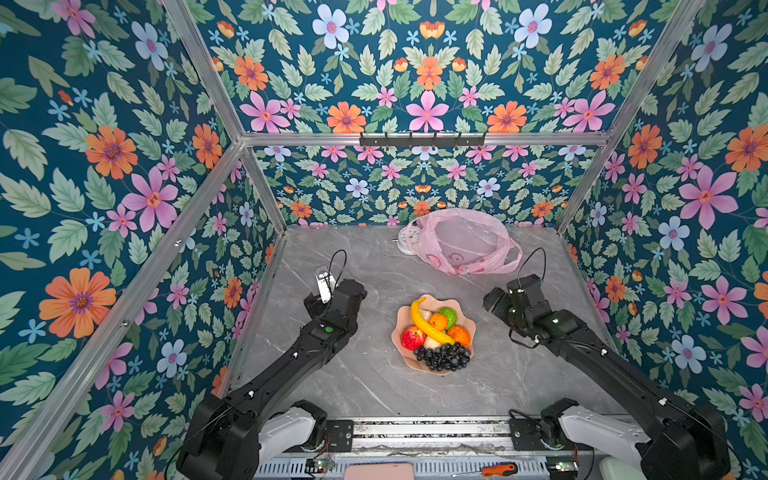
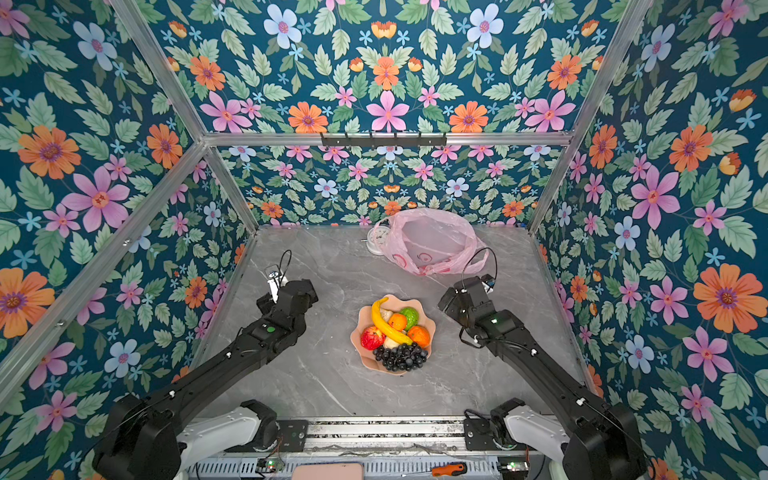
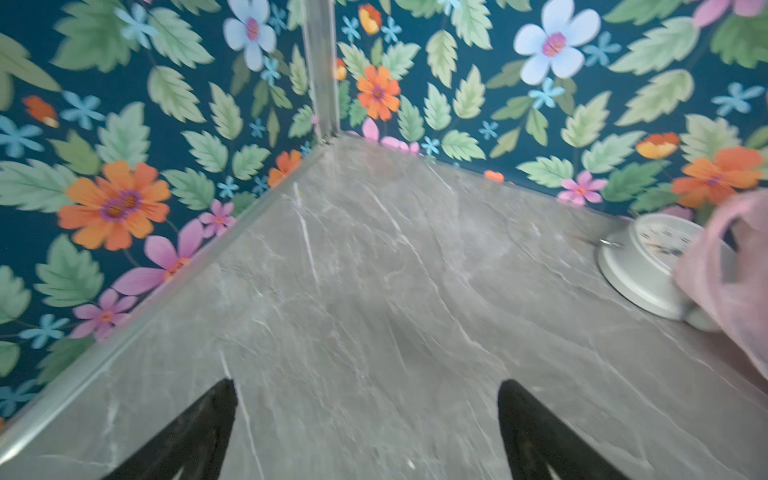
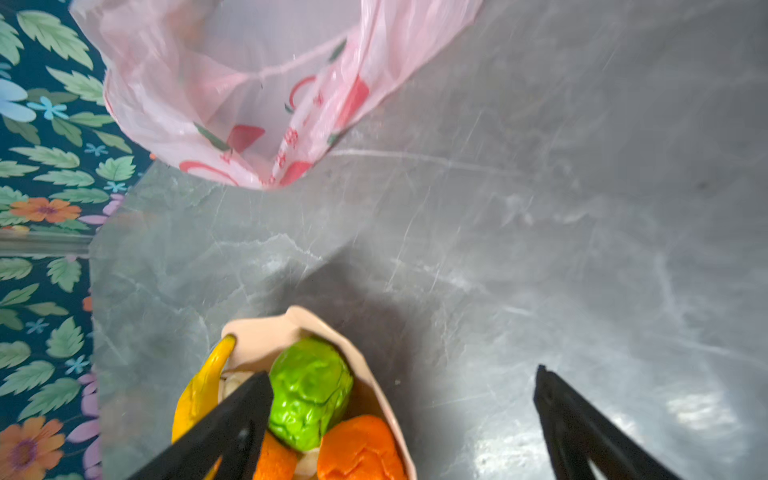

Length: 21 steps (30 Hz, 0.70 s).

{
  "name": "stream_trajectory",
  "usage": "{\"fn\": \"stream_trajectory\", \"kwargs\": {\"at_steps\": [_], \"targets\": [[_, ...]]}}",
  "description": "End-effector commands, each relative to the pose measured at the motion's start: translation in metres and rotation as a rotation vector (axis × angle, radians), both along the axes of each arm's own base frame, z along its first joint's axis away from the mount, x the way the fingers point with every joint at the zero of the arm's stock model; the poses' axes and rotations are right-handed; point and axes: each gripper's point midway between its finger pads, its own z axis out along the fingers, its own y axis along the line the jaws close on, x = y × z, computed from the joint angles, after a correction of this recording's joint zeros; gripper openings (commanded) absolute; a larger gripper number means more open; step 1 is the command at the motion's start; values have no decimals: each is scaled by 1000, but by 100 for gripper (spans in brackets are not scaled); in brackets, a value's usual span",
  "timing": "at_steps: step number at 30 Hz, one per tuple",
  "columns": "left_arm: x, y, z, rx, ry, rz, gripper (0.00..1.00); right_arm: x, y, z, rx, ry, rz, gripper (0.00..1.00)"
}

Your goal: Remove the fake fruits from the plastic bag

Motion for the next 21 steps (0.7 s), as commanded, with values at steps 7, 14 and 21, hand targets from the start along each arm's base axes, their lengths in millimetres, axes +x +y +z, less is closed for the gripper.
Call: {"fn": "stream_trajectory", "kwargs": {"at_steps": [7, 14, 21], "targets": [[8, 66, 8, 206, -88, 195, 100, 31, -64, 28, -566, -222, 48, 99], [8, 74, -31, 251, -130, 100, 100, 34, -97, -19, -629, -247, 31, 99], [31, 59, -54, 263, -141, -57, 100, 42, -106, -47, -652, -273, 66, 99]]}}
